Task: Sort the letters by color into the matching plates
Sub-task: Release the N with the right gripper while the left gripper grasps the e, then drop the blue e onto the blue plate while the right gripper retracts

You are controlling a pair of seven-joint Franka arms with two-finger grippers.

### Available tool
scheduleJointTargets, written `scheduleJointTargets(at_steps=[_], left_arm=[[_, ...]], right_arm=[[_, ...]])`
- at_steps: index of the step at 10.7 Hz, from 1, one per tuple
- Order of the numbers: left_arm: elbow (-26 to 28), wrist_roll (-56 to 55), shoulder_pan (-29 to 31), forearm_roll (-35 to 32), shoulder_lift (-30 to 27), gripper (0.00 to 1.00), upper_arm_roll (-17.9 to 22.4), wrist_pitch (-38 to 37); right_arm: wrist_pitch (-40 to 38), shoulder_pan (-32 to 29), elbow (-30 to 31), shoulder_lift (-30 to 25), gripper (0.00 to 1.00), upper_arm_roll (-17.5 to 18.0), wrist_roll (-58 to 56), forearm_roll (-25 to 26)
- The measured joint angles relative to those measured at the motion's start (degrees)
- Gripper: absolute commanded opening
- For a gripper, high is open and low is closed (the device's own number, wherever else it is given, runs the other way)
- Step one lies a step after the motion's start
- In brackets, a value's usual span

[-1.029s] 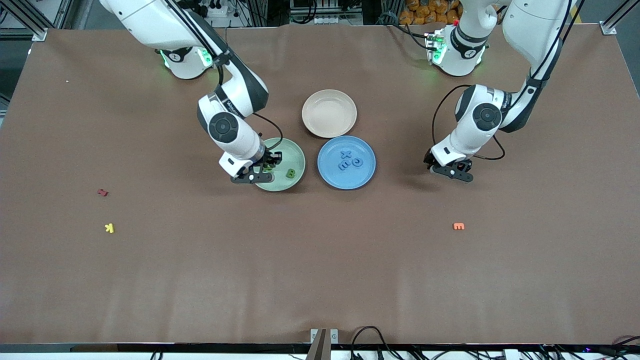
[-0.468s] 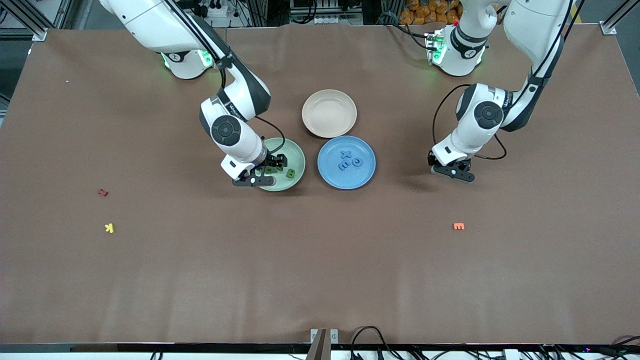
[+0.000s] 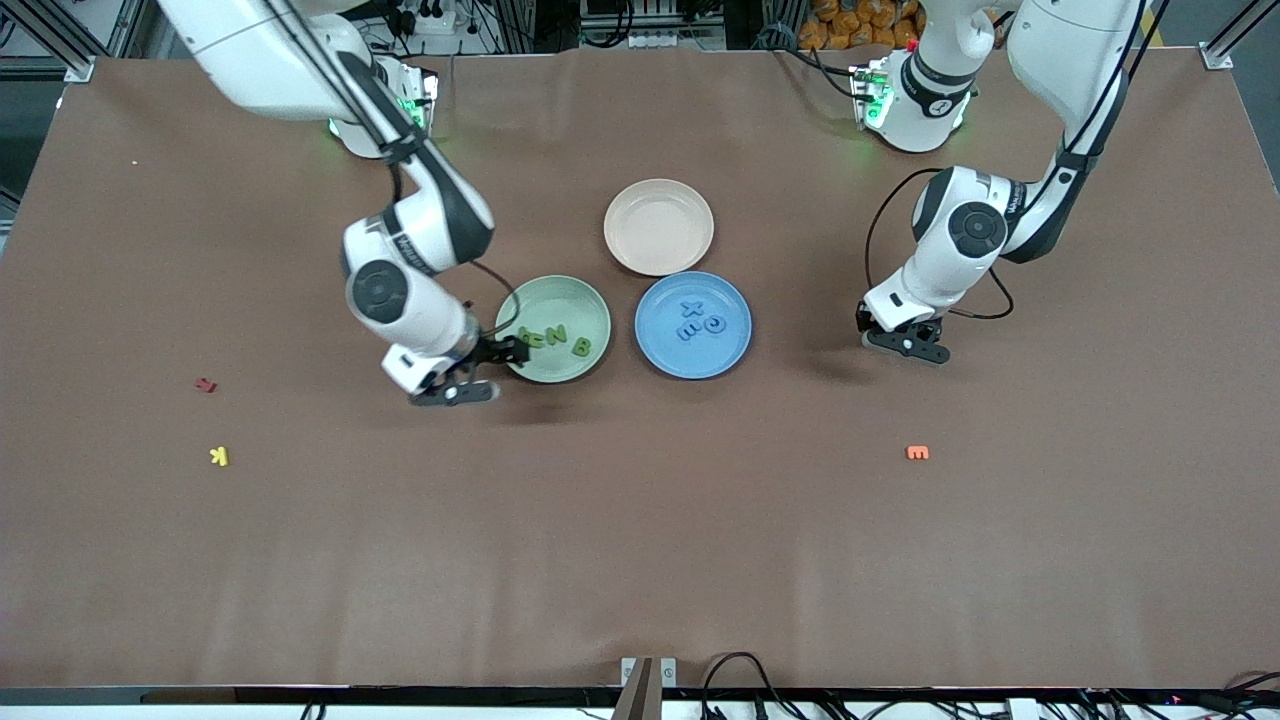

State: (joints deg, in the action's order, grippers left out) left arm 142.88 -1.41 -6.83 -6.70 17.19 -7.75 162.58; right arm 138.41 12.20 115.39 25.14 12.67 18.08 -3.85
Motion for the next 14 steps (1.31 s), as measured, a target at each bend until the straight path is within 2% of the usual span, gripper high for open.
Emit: scheduleJointTargets(at_steps=[3, 8, 10, 12, 14], left_arm=[[-1.3, -2.8, -0.4, 0.1, -0.1, 0.0, -0.2, 0.5], [-4.4, -15.1, -7.1, 0.1, -0.6, 0.0, -1.7, 0.5], [-5.4, -20.1, -10.0, 0.1, -0.7, 0.0, -2.5, 0.5], [-6.8, -25.3, -13.0, 0.1, -0.8, 0.0, -2.7, 0.0], [-9.9, -30.4, -14.8, 0.2, -0.8, 0.0, -4.0, -4.0]], right_arm=[[-0.4, -10.2, -0.3, -0.7, 1.0, -0.3, -9.5, 3.6], [-0.4, -23.8, -1.5, -0.8, 1.0, -0.4, -22.1, 7.8], [-0.4, -27.1, -1.5, -0.8, 1.0, -0.8, -23.0, 10.1], [-0.4, -28.4, -1.5, -0.7, 1.0, -3.2, -23.1, 12.3], [-0.4, -29.2, -1.6, -0.4, 1.0, -4.3, -23.2, 12.8]])
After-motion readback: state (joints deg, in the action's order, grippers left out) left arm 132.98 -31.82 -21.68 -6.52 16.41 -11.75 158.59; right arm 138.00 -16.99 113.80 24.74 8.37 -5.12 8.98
